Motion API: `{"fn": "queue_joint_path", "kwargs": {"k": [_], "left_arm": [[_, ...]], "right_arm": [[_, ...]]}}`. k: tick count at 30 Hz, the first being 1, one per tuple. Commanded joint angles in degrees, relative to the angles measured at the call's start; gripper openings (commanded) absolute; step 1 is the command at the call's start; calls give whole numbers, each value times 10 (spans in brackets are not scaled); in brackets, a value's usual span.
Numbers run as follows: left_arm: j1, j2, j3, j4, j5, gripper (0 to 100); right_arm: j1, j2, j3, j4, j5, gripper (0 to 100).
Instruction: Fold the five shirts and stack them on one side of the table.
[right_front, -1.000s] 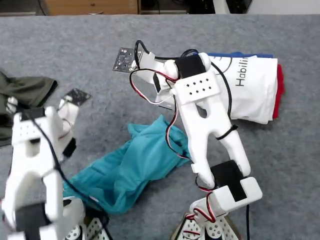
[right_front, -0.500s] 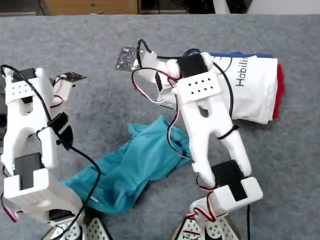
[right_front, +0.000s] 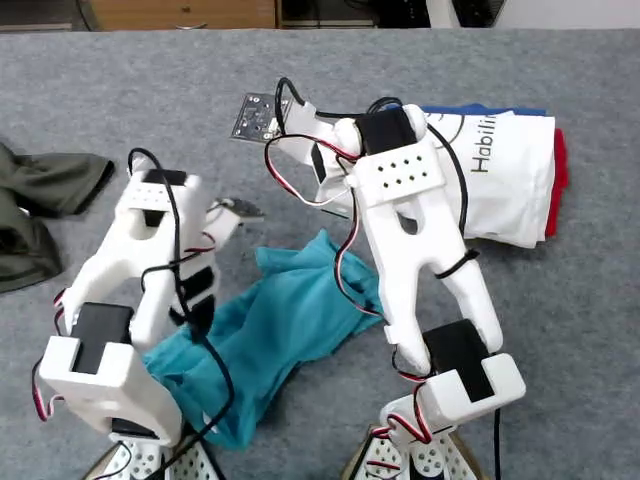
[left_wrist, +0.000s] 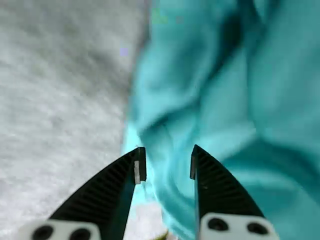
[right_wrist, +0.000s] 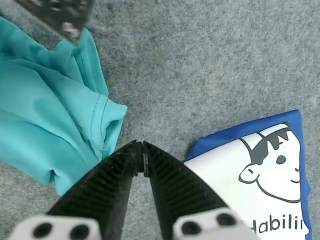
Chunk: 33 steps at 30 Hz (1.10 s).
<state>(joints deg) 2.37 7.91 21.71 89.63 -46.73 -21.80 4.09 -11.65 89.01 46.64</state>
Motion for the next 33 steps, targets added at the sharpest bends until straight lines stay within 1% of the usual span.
{"fn": "queue_joint_path", "kwargs": {"k": [1,3,7,11,13,14,17,19,21,24,28,33], "left_arm": [[15,-2,4,-76,76,161],[16,6,4,-106,105,161],[15,57,-1,-139,157,161],[15,131,-23,-134,166,157],[9,158,-63,-112,171,153],[5,173,-88,-101,185,135],[-2,207,-164,-69,208,13],[-2,227,-207,-41,206,30],[-3,247,-246,-20,205,16],[-14,269,-293,-10,205,18],[-56,279,-368,-11,205,18],[-121,285,-503,-16,206,18]], "right_arm": [[7,-2,-28,-4,5,2],[7,-2,-29,-4,5,2],[7,-2,-29,-4,5,2],[8,-2,-29,-4,5,2],[8,-2,-30,-4,5,2],[8,-2,-30,-4,5,2],[8,-2,-30,-4,4,2],[8,-2,-31,-4,4,2],[8,-2,-31,-4,4,2],[12,-2,-31,-4,5,2],[20,-3,-30,-14,4,2],[22,-3,-28,-19,3,2]]}}
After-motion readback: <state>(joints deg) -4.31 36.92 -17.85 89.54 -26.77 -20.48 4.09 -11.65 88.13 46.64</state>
